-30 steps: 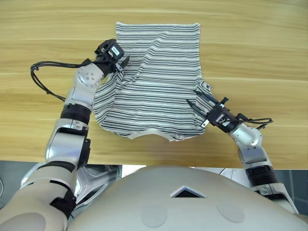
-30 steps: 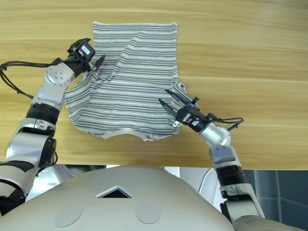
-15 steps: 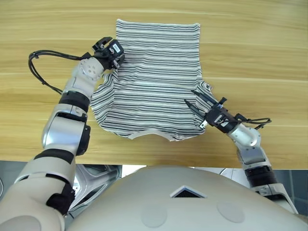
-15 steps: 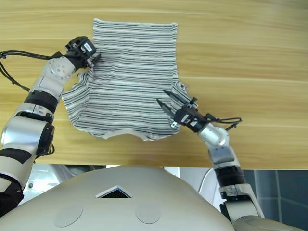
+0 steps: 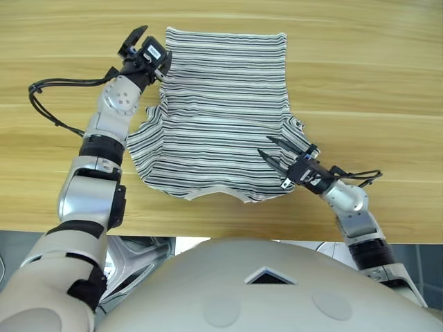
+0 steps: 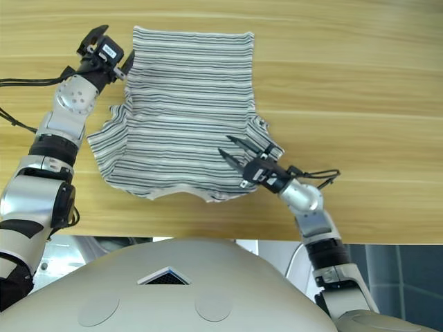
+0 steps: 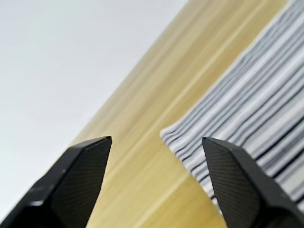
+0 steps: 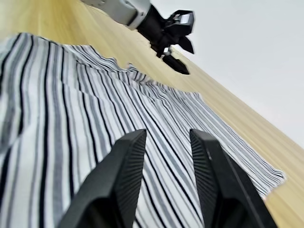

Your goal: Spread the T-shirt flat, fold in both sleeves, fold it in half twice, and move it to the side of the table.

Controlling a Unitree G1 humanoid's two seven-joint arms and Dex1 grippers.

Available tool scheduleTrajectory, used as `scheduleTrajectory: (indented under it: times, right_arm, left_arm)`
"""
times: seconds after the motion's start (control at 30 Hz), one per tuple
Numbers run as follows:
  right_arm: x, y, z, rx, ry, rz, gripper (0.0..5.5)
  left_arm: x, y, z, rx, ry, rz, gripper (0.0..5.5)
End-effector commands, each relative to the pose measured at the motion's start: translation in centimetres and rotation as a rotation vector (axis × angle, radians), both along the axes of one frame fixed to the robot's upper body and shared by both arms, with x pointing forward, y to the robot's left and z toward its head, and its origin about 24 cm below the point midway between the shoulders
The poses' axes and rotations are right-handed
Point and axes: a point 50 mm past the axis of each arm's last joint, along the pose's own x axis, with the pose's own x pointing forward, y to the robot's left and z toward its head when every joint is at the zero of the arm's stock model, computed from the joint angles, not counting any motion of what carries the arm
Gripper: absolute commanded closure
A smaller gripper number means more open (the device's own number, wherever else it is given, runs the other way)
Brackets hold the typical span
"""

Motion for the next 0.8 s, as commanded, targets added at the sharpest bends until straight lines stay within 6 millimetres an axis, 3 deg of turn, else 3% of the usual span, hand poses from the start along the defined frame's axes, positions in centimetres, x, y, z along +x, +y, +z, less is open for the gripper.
scheduleTrajectory:
  times: [0.03, 0.13, 0.23, 0.33, 0.47, 0.6, 0.8]
  right_arm:
    - [-0.4, -0.3, 0.2, -0.01, -0.02, -0.015, 3.83]
    - [0.4, -1.9, 0.9, 0.003, -0.066, -0.127, 3.83]
    - [1.3, -3.7, 1.7, 0.007, -0.119, -0.263, 3.83]
    - [2.6, -6.0, 3.1, 0.014, -0.199, -0.424, 3.83]
    - [3.8, -6.7, 4.5, -0.008, -0.249, -0.448, 3.83]
    - [3.8, -6.8, 4.9, -0.017, -0.25, -0.445, 3.83]
    - [3.2, -6.8, 4.6, -0.017, -0.231, -0.435, 3.83]
  left_arm:
    - [-2.7, 4.0, 1.6, -0.022, -0.122, 0.062, 1.97]
    - [-7.9, 8.3, 1.7, 0.187, -0.199, 0.23, 1.97]
    - [-12.4, 10.1, 1.1, 0.411, -0.211, 0.337, 1.97]
    - [-17.9, 9.7, -0.4, 0.606, -0.126, 0.284, 1.97]
    - [-23.4, 8.2, -2.1, 0.704, 0.141, 0.118, 1.97]
    - [-25.3, 6.7, -2.1, 0.71, 0.254, -0.04, 1.97]
    - [-23.9, 6.3, -2.6, 0.728, 0.281, -0.084, 1.97]
